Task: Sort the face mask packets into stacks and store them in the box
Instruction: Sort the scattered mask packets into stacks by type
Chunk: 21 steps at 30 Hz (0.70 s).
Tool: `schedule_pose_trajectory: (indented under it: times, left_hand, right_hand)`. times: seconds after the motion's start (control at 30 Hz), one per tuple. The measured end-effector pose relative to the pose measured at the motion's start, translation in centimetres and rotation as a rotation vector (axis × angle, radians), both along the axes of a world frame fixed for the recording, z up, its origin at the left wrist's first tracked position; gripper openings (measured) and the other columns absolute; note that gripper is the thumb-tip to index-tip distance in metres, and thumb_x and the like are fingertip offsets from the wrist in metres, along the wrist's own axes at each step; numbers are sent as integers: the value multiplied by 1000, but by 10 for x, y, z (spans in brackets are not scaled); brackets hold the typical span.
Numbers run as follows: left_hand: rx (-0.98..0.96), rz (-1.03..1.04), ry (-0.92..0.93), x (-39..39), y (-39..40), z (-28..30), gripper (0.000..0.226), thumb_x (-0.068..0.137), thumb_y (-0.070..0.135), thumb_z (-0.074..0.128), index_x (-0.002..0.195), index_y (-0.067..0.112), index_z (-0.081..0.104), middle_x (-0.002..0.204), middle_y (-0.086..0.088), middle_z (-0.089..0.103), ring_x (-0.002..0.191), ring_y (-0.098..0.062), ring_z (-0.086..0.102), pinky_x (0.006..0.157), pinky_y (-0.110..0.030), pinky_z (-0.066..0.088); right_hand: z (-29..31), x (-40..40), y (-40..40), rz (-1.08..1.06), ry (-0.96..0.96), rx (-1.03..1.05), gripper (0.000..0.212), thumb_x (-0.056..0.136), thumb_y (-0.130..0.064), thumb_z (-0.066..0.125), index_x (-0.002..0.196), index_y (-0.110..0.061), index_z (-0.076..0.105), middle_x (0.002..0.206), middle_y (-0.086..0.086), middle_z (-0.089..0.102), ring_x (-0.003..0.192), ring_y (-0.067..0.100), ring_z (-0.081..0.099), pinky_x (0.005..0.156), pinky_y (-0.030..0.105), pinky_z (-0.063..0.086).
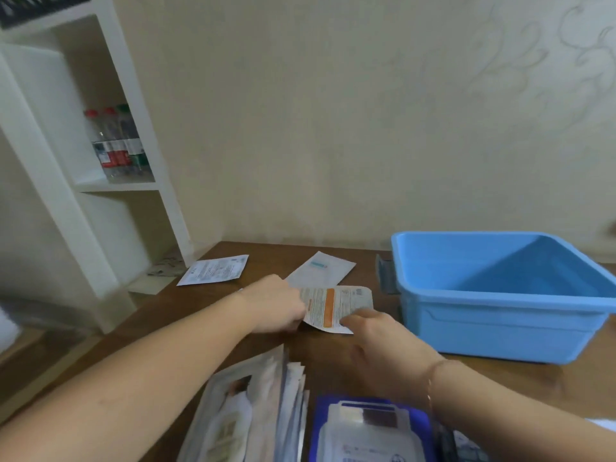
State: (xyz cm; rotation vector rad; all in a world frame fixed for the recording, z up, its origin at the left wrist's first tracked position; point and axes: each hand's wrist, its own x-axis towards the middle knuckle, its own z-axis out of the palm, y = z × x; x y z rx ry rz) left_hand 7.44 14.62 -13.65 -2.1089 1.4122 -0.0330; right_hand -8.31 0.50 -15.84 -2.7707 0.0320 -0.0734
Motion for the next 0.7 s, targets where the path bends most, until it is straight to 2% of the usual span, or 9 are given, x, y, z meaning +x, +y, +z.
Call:
schedule_pose_trajectory:
  times: [0.07, 0.13, 0.23, 0.33, 0.47, 0.53, 0.6, 0.67, 0.7]
  left_hand:
    - [-56, 14, 37, 11, 24, -8, 27, 98, 32, 43, 100, 21, 68, 90, -2, 67, 74, -20, 61, 62, -35, 50]
    - [-127, 26, 59, 18, 44, -16, 29, 97, 33, 39, 96, 22, 67, 83, 0, 65, 70, -19, 60, 61, -36, 51]
    - [-199, 40, 61, 23, 62, -24, 30, 97, 31, 38, 87, 20, 65, 77, 0, 62, 67, -20, 57, 56, -32, 44]
    - [-313, 58, 94, 31, 76, -33, 36, 94, 35, 36, 96, 21, 69, 86, 3, 67, 74, -16, 61, 62, -35, 51]
    - [-439, 60, 91, 31, 86, -44, 49, 91, 43, 23, 95, 25, 69, 85, 6, 69, 74, -12, 61, 63, -37, 53]
    - [-532, 51, 81, 23, 89, -45, 56, 90, 48, 18, 97, 29, 70, 89, 9, 71, 79, -11, 63, 63, -34, 53]
    - [-607, 46, 115, 15, 93, -43, 46, 95, 49, 28, 104, 34, 71, 99, 14, 72, 92, -7, 65, 70, -31, 54]
    - [-768, 186, 255, 8, 102, -42, 32, 94, 48, 54, 125, 43, 62, 123, 19, 65, 114, -3, 58, 91, -30, 53]
    - [-886, 319, 368, 6, 108, -44, 53, 86, 49, 66, 136, 47, 48, 137, 21, 55, 125, -2, 49, 100, -32, 47]
  right_hand:
    - [-7, 26, 6, -29, 3, -55, 43, 94, -17, 54, 136, -19, 47, 141, -1, 44, 129, 20, 47, 104, 34, 46]
    - [-10, 44, 11, -27, 38, -119, 45, 95, -27, 53, 138, -21, 46, 141, -2, 45, 127, 18, 48, 100, 34, 50]
    - [-14, 54, 19, 64, 82, -311, 41, 96, -42, 44, 131, -20, 51, 134, 1, 53, 118, 20, 55, 93, 35, 52]
    - [-19, 54, 21, 176, 3, -470, 43, 95, -50, 38, 124, -22, 53, 128, 1, 58, 115, 22, 56, 88, 37, 52]
    - [-22, 58, 28, 205, -94, -610, 36, 96, -36, 46, 128, -20, 47, 127, 7, 59, 113, 27, 59, 80, 39, 54]
    - [-21, 62, 36, 208, -84, -658, 43, 95, -28, 53, 135, -17, 42, 128, 10, 58, 111, 28, 61, 75, 38, 55]
    - [-17, 65, 41, 210, -90, -698, 47, 95, -23, 55, 138, -16, 39, 126, 11, 59, 105, 28, 64, 71, 37, 56]
    - [-14, 68, 43, 185, -91, -688, 46, 94, -23, 56, 137, -18, 40, 122, 9, 62, 98, 27, 65, 69, 36, 56]
    - [-10, 67, 43, 146, -100, -648, 43, 95, -24, 55, 135, -22, 42, 118, 6, 63, 95, 25, 65, 69, 35, 56]
